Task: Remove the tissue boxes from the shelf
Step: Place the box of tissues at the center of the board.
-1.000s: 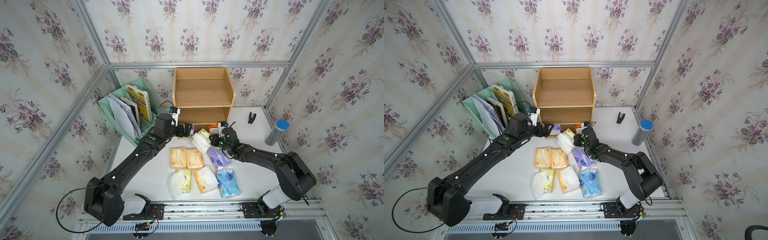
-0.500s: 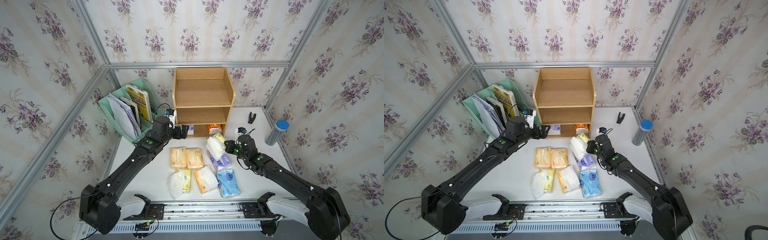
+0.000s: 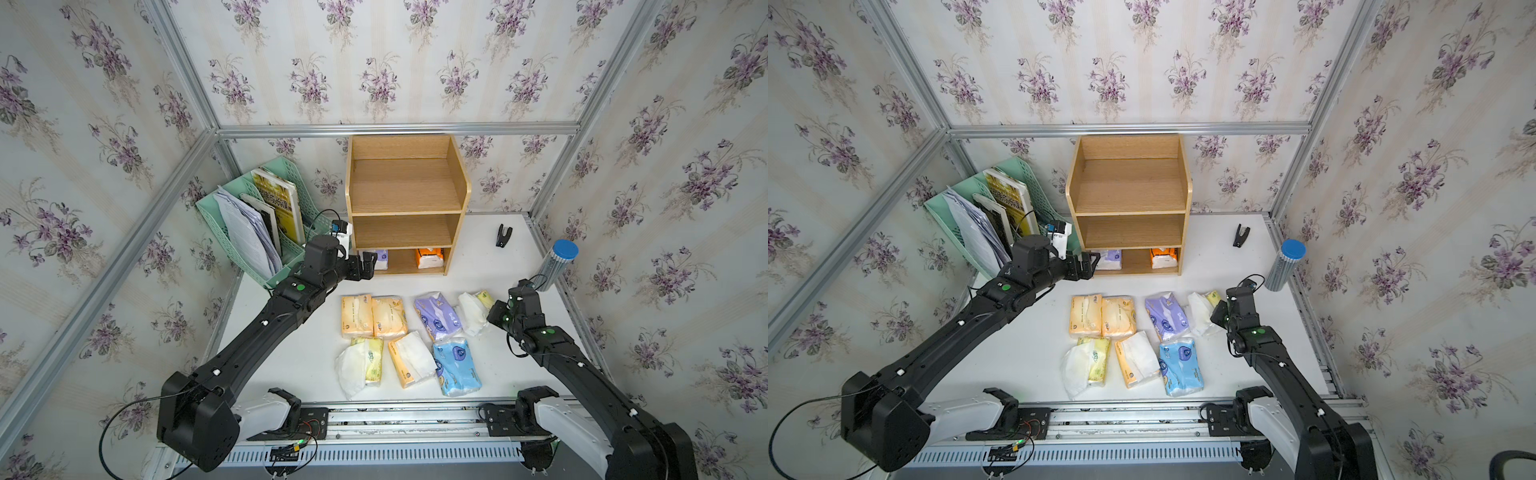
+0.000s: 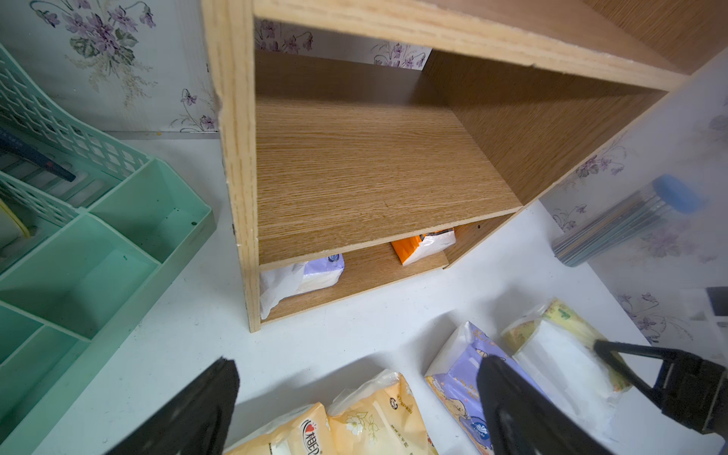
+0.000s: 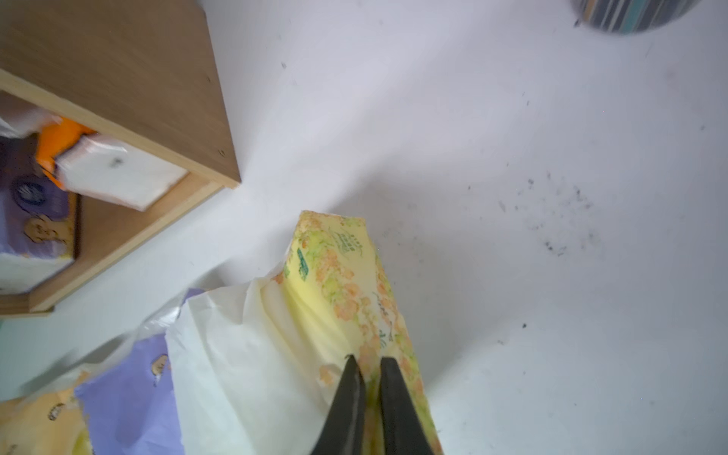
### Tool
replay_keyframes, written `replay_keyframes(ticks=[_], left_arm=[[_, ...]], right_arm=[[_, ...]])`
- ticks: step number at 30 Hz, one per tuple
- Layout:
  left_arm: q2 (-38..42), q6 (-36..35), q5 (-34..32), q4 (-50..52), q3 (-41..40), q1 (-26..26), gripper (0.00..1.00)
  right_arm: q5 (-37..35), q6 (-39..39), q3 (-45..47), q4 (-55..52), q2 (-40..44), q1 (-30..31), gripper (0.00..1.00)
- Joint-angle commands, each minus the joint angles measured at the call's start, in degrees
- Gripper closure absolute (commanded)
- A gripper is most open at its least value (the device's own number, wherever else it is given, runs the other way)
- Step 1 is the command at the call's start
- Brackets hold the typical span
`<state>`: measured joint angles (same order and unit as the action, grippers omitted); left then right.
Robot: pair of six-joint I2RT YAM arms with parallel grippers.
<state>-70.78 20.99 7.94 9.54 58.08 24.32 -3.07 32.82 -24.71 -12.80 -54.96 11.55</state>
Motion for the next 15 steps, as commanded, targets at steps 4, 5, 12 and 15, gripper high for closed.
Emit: replay_keyframes(ticks=[4,5,12,15], left_arm=[[0.7,-1.1,0.0,-0.6,-0.9,-0.1,0.01],[0.8,-1.1,-0.1,-0.6,-1.0,-0.1,0.01],[0.1,-0.7,-2.2,-0.1,-0.4,-1.4,0.01],[0.0,-0.5,-1.2,0.1,0.4,-3.6,0.01]], right_arm=[[9.6,1.6,4.2,11.6,-2.8,0.0,0.94],[10.5,2.0,4.6,12.7,-2.9,0.2,0.94],[9.4,3.4,5.2,13.7,-4.6,3.6,0.74],[8.0,4.0,4.8,13.3,-5.2,4.3,0.47]])
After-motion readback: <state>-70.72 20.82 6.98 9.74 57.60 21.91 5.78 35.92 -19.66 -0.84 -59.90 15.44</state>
